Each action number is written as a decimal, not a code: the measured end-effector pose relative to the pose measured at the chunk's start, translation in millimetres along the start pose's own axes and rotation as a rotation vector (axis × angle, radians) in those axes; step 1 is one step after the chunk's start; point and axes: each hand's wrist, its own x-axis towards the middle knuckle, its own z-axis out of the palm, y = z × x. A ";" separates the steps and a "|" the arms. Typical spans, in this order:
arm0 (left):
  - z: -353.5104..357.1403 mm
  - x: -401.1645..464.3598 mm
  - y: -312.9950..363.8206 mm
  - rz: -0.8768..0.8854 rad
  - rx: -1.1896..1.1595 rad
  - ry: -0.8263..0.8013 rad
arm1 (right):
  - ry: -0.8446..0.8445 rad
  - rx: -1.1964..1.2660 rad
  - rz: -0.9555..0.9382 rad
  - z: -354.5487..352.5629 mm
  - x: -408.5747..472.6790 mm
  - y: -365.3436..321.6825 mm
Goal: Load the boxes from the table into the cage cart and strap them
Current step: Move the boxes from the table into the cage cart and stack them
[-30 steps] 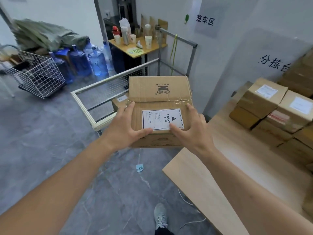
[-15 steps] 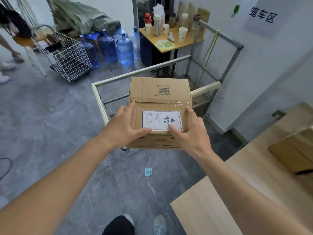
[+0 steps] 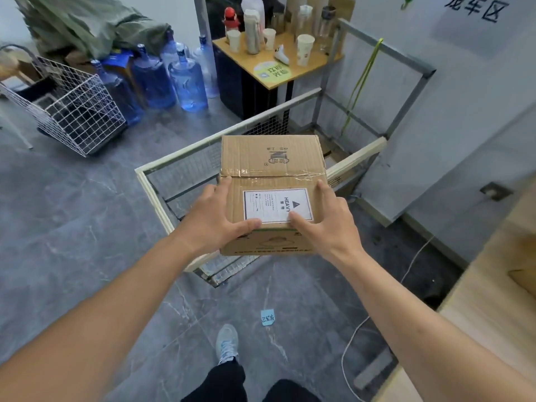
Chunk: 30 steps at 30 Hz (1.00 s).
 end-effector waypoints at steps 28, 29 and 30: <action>70.5 323.0 -35.0 -0.454 -0.247 -0.068 | -0.362 -0.029 -0.036 81.0 377.0 50.3; 74.8 328.8 -35.1 -0.469 -0.261 -0.056 | -0.372 -0.024 -0.040 83.5 384.9 53.8; 81.8 337.7 -38.0 -0.488 -0.280 -0.046 | -0.389 -0.019 -0.043 88.4 396.2 58.9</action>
